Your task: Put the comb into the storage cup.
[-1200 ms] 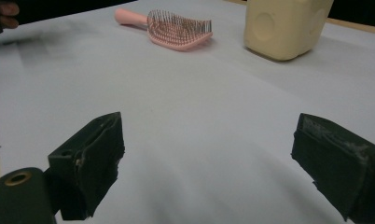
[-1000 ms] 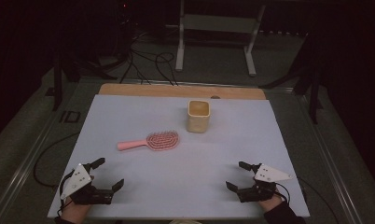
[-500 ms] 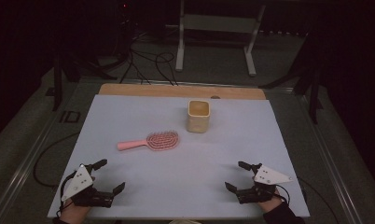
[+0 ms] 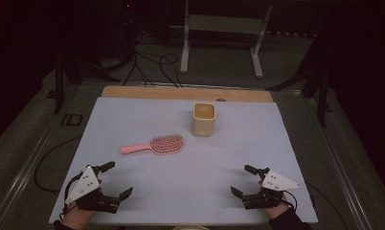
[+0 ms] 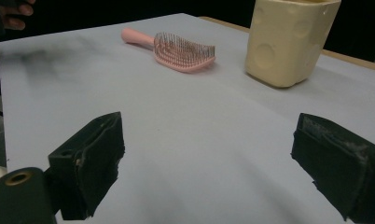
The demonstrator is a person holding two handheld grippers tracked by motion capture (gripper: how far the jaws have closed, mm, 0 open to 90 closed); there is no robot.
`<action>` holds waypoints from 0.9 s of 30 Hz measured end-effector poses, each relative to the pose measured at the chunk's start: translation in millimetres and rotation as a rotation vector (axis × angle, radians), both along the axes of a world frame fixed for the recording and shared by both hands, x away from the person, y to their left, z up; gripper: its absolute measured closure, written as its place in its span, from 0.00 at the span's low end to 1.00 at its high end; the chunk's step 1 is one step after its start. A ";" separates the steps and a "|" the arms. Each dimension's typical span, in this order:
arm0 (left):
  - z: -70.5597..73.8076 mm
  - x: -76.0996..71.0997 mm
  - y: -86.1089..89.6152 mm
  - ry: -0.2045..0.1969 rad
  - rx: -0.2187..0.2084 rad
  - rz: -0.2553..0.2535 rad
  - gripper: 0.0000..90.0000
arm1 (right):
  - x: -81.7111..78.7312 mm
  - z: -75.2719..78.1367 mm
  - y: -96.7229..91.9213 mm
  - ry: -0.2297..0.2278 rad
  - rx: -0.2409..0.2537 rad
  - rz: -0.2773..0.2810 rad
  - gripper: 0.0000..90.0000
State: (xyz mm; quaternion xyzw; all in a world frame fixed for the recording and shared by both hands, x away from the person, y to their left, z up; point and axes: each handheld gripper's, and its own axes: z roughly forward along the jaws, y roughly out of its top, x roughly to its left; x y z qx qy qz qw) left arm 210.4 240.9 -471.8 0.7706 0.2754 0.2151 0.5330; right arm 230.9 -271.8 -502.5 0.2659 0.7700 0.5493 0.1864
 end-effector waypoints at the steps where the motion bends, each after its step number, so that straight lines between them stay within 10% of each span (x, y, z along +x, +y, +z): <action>1: 2.3 -0.1 -0.2 0.007 -0.011 -0.016 0.00 | -0.1 0.1 0.1 -0.002 0.002 0.002 0.10; 17: 54.4 15.3 5.2 -0.034 0.038 -0.069 0.00 | -2.6 4.1 3.0 -0.019 0.010 -0.009 0.10; 27: 63.0 42.2 4.1 -0.017 0.068 -0.006 0.00 | -2.2 4.2 2.5 -0.020 0.016 -0.013 0.10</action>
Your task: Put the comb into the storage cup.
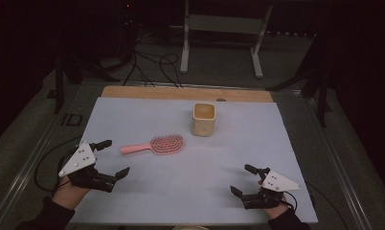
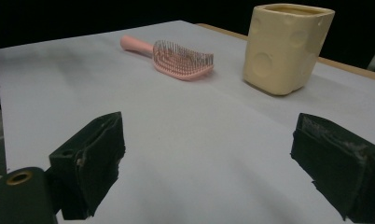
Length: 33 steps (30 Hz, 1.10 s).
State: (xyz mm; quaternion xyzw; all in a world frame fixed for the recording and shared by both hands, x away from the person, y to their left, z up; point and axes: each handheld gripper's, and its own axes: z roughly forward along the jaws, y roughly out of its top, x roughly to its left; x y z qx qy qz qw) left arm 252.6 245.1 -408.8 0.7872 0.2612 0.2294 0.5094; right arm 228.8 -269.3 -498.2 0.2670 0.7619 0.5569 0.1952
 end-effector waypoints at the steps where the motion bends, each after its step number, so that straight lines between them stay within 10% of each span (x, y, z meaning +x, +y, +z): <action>1: 0.4 2.5 0.6 -0.016 0.016 0.024 0.00 | -0.6 0.1 -0.2 0.001 -0.002 0.002 0.10; 20: 8.9 52.9 4.1 0.132 0.067 0.137 0.00 | 0.8 0.6 -4.4 0.009 0.016 -0.028 0.10; 33: 8.1 88.5 -5.5 0.229 0.182 0.211 0.06 | 0.1 2.1 -6.0 0.003 0.021 -0.043 0.10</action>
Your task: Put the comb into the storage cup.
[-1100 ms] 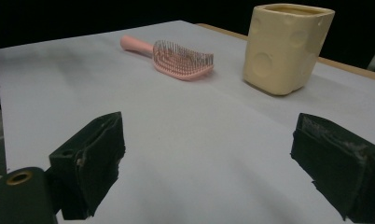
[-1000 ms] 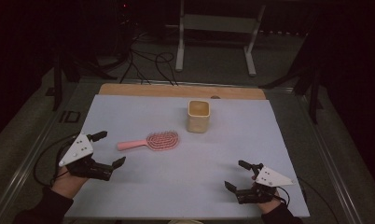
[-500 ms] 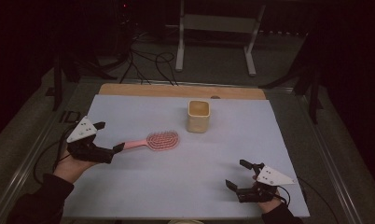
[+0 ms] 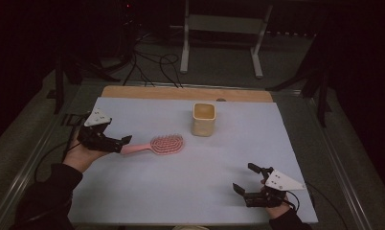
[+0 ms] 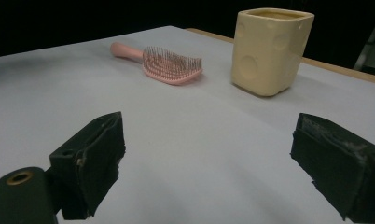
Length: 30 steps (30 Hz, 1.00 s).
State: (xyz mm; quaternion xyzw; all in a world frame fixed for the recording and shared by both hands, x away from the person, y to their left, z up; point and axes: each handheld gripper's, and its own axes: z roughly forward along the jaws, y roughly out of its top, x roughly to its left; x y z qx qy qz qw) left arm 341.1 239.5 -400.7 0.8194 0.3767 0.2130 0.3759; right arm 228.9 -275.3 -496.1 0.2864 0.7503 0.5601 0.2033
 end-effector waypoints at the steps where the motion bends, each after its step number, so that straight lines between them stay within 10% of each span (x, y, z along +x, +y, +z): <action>1: -1.5 3.3 0.0 0.017 0.006 0.008 0.09 | -0.1 -0.1 0.0 0.001 -0.002 -0.001 0.10; 6: -9.4 17.1 2.2 0.062 0.028 0.049 0.21 | 0.0 -0.9 1.1 0.003 -0.007 0.007 0.10; 8: -11.4 21.2 4.0 0.094 -0.025 0.059 0.29 | 0.0 -0.5 0.7 -0.006 -0.008 0.001 0.10; 9: -12.1 22.5 1.6 0.092 0.028 0.076 0.38 | 0.1 -0.5 0.3 -0.002 0.001 0.001 0.10; 30: -18.7 45.2 -13.3 0.212 0.084 0.076 0.97 | 0.6 -0.4 -2.6 -0.003 0.025 -0.006 0.14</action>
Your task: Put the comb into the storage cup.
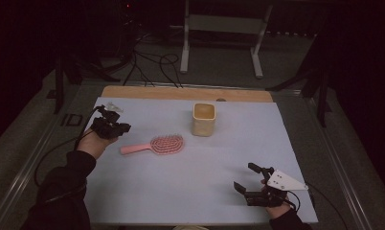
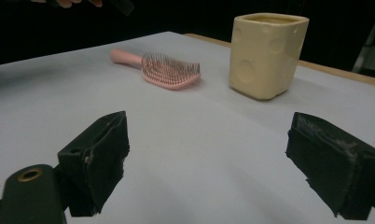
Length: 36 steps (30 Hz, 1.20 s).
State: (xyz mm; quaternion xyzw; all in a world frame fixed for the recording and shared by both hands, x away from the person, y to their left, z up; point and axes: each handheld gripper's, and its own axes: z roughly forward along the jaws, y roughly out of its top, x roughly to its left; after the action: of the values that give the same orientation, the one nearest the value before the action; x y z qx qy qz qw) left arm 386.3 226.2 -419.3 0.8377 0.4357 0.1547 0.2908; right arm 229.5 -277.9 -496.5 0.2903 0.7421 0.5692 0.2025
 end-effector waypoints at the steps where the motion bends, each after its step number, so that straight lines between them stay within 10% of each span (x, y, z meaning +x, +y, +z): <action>1: -1.2 0.3 0.2 0.004 0.000 -0.004 0.99 | 0.2 -0.5 0.1 0.003 -0.004 0.002 0.14; 36: -64.1 9.6 -2.9 0.112 0.073 0.008 1.00 | 0.9 -1.4 0.6 0.017 -0.004 0.007 0.14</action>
State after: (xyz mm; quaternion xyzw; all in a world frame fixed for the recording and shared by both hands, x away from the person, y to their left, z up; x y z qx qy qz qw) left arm 395.9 223.4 -483.4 0.8532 0.4488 0.1245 0.2347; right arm 230.4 -277.3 -497.8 0.2921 0.7459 0.5659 0.1950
